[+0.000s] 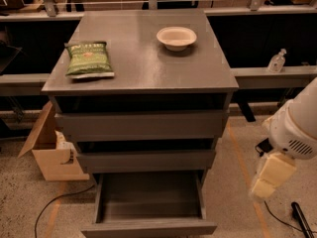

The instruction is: Close bottom drawer

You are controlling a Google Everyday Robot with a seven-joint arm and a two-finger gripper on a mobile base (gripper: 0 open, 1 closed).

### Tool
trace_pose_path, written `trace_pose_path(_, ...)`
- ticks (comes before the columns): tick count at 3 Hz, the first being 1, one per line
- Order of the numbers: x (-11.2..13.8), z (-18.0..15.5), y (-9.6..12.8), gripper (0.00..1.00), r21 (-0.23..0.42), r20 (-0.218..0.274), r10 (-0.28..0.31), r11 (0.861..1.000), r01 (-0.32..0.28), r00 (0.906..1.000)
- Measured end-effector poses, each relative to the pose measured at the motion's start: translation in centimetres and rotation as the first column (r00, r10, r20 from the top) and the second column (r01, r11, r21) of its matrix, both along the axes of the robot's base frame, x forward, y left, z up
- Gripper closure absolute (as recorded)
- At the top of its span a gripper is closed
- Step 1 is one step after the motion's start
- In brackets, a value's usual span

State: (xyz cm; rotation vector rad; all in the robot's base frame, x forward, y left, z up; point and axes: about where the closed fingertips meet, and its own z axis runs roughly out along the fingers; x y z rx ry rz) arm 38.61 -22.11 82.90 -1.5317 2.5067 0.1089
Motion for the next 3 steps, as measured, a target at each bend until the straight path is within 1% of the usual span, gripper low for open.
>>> trace_pose_path(1, -2.6, -7.1, 0.6, 0.00, 0.003, -0.078, -0.053, 0.999, 0.053, 0.9955)
trace_pose_path(2, -2.6, -7.1, 0.6, 0.00, 0.003, -0.078, -0.053, 0.999, 0.053, 0.9955)
trace_pose_path(3, -2.3, -9.9, 0.7, 0.00, 0.013, -0.119, -0.094, 0.995, 0.096, 0.9884)
